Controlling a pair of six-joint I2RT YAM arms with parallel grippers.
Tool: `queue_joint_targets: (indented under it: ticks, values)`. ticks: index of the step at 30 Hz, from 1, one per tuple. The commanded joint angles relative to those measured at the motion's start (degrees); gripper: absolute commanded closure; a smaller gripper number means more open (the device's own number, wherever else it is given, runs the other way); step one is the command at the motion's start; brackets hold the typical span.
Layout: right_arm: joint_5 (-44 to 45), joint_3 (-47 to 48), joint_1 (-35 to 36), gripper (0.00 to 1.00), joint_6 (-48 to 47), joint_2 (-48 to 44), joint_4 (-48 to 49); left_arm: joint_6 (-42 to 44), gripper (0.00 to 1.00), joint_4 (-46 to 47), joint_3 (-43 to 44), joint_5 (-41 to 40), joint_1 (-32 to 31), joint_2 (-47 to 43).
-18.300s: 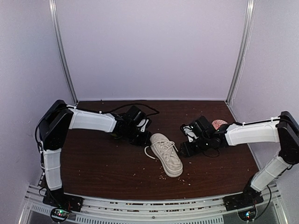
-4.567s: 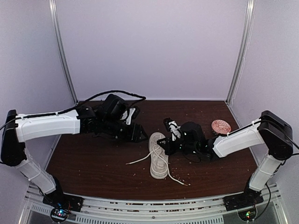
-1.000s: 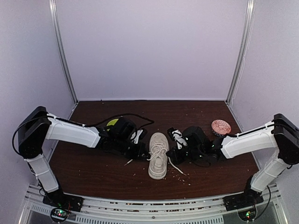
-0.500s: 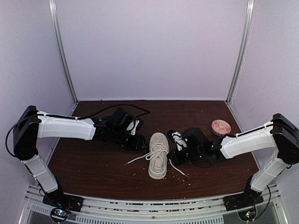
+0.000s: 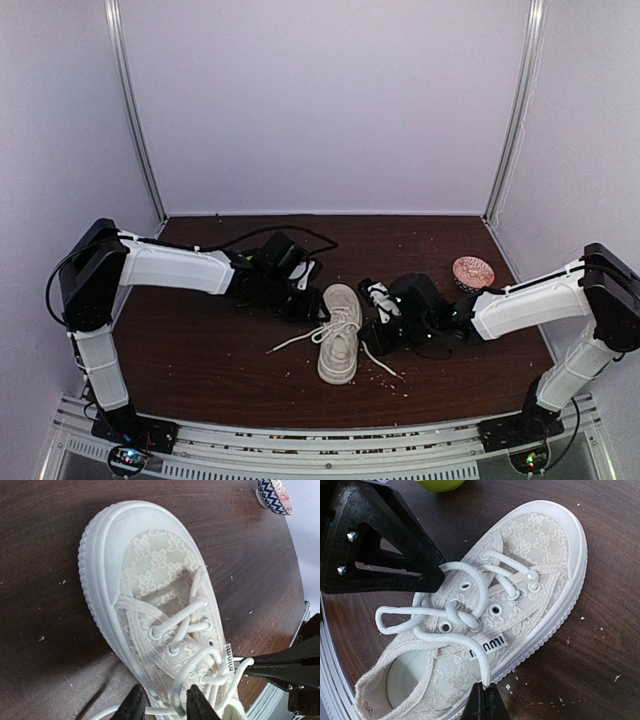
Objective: Tie the shoes
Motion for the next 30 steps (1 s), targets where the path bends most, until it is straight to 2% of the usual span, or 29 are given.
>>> queue_joint_targets:
  ticks: [1, 9, 17, 30]
  values:
    - [0.47, 0.01, -0.10, 1.00, -0.69, -1.18, -0.70, -0.66, 0.72, 2.64, 0.86, 2.26, 0.41, 0.80]
    - [1.85, 2.73, -0.09, 1.00, -0.65, -2.07, -4.00, -2.40, 1.00, 7.18, -1.42, 5.71, 0.34, 0.04]
    - [2.17, 6.50, -0.05, 1.00, -1.42, -0.90, -5.37, -0.92, 1.00, 8.02, -1.86, 4.96, 0.36, -2.79]
    - [-0.70, 12.94, -0.10, 1.00, -2.40, 6.20, -6.80, 0.08, 1.00, 8.95, -2.17, 6.12, 0.32, -3.16]
